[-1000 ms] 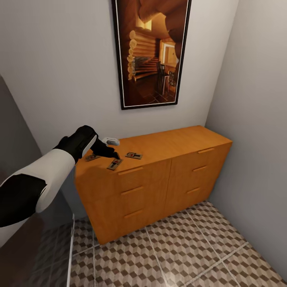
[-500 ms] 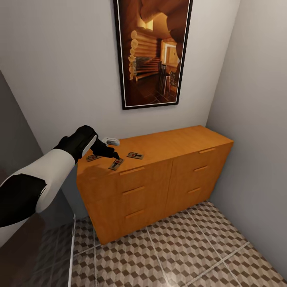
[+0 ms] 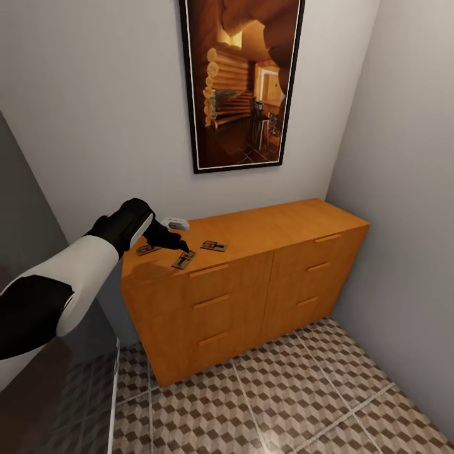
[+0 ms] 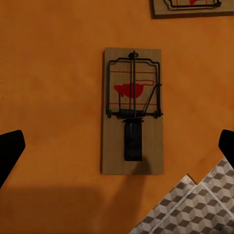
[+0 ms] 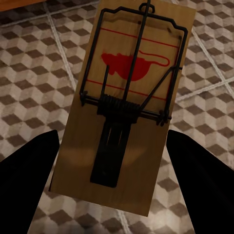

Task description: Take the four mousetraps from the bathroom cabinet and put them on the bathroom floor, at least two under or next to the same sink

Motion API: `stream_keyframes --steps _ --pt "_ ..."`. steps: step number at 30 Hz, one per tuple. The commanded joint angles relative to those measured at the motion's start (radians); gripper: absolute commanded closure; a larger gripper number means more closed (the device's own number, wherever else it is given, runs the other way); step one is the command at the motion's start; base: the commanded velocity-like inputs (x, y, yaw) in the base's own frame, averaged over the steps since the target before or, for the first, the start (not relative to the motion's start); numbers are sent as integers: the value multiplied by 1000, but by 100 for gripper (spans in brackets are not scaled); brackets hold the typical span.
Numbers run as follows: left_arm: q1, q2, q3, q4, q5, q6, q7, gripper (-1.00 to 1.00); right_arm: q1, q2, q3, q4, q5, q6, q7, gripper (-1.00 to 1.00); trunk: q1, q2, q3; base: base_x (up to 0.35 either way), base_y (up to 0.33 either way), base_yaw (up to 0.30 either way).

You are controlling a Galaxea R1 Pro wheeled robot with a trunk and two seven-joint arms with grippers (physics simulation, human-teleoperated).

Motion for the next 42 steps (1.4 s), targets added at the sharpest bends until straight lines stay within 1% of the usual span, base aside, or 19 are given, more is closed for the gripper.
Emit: stream_keyframes --steps 1,15,20,22,24,30,42 --pt "-1 1 -6 -1 -1 3 -4 -100 -1 0 3 1 0 -3 -3 100 0 0 -1 0 0 0" --pt "-1 0 -7 7 -1 3 -4 -100 -1 1 4 1 0 -3 -3 100 0 0 -12 0 0 0" --pt "-1 0 -27 9 -1 3 -4 -100 -1 1 4 1 0 -3 -3 100 0 0 -12 0 0 0" --pt "-1 0 -44 9 -1 3 -4 -100 -1 2 4 1 0 -3 -3 100 0 0 -12 0 0 0" --pt "-1 0 -48 9 0 3 -4 -100 -1 2 4 1 0 -3 -3 100 0 0 -12 54 0 0" --pt "-1 0 -51 9 -1 3 -4 -100 -1 2 4 1 0 -3 -3 100 0 0 -12 126 0 0" --pt "0 -1 -52 11 0 3 -4 -100 -1 2 4 1 0 -3 -3 100 0 0 -12 11 0 0"
